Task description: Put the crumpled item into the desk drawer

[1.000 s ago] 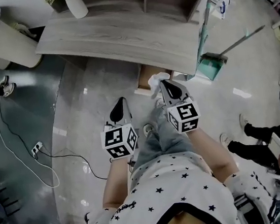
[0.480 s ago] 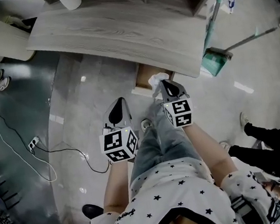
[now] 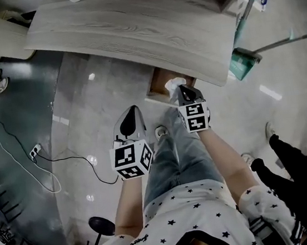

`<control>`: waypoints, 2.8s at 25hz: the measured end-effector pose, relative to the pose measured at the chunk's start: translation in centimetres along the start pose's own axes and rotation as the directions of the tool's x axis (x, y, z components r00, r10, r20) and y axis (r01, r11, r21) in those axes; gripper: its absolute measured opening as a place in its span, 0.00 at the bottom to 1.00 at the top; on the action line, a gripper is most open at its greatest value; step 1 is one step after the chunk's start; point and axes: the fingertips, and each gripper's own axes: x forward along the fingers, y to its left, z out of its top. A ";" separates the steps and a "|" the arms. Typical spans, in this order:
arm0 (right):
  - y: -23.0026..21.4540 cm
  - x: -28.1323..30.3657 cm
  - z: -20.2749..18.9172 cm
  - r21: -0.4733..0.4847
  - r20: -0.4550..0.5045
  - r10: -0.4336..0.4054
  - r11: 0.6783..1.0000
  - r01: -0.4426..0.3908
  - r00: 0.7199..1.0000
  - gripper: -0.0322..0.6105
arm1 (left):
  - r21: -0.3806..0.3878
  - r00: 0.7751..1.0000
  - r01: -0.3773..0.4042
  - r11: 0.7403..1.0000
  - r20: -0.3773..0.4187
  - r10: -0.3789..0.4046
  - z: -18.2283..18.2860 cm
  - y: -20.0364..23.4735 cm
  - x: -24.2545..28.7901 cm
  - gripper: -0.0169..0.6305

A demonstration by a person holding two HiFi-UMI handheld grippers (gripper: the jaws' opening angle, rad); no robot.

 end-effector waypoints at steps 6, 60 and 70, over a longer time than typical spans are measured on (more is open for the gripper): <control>-0.2 2.3 -2.0 -0.019 -0.056 -0.014 1.000 0.013 0.998 0.04 | -0.014 0.999 -0.024 1.000 -0.036 0.023 -1.7 1.2 0.8 0.04; 7.0 -17.0 8.5 -0.028 0.230 0.003 1.000 0.004 0.973 0.04 | 0.068 0.992 0.087 0.994 0.087 -0.092 2.4 -3.1 -9.5 0.04; 9.1 -22.1 10.6 -0.049 0.328 0.042 0.998 -0.028 0.944 0.04 | 0.116 0.988 0.104 0.988 0.105 -0.116 1.9 -3.7 -12.3 0.04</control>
